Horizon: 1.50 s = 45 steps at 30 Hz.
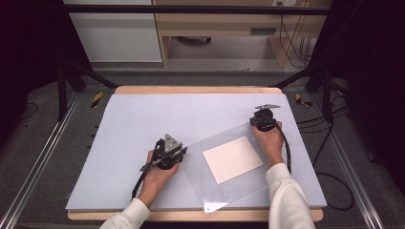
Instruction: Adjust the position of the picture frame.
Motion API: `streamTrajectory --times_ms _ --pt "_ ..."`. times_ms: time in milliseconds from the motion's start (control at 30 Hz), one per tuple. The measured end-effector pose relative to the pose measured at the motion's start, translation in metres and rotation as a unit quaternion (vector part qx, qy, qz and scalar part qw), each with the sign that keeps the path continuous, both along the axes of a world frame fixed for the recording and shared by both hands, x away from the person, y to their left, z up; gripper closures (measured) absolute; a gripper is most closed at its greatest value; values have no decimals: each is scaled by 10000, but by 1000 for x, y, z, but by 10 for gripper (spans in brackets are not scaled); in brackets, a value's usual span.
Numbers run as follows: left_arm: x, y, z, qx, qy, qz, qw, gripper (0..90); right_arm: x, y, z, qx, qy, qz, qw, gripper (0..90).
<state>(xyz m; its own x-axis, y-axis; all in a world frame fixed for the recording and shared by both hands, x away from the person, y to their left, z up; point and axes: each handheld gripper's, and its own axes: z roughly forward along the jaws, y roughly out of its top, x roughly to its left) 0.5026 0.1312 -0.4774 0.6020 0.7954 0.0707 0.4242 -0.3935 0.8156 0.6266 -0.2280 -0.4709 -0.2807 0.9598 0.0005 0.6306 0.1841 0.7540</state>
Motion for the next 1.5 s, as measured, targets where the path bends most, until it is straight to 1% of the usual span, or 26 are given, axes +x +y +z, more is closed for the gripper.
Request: streamTrajectory --times_ms 67,100,167,233,367,633,767,867,967,1067,1133,1267,1300,1367,1400,1500 --pt "1 -1 -1 -36 20 14 10000 782 0 0 0 10 9 9 10000 853" --pt "2 -1 -2 -20 -2 25 10000 782 0 0 0 10 9 9 10000 853" --pt "3 -1 -2 -34 -16 63 10000 821 0 -1 0 12 -6 20 10000 853" --pt "3 0 -3 -71 -6 52 10000 838 0 -1 0 16 -10 16 10000 853" --pt "4 1 -2 -75 5 29 10000 840 0 -1 0 16 -1 25 10000 854" --pt "4 1 -2 -106 37 69 9999 841 0 -1 0 1 5 16 10000 854" --pt "4 1 -2 -158 87 96 9998 841 0 -1 0 73 22 -8 10000 853" --pt "5 1 -1 -169 122 93 9997 843 0 0 1 15 40 -16 10000 855" --pt "6 4 -1 -280 175 29 9995 845 0 0 2 -1 48 -5 10000 856" --pt "7 5 -1 -300 193 2 9994 846 0 0 3 -17 61 9 10000 856" --pt "8 5 0 -329 273 -3 9991 846 1 0 4 -47 75 35 10000 857" --pt "9 5 4 -248 335 -60 9991 848 0 0 7 -89 87 52 9999 857" --pt "9 5 5 -208 343 -85 9992 848 0 1 8 -74 124 33 9999 858" --pt "9 5 8 -227 384 -82 9990 848 -1 1 11 -102 126 42 9999 858" --pt "9 6 10 -193 393 -110 9990 848 -1 1 13 -114 131 53 9998 858" --pt "8 7 16 -204 465 -108 9987 845 -2 1 19 -137 227 71 9996 858"
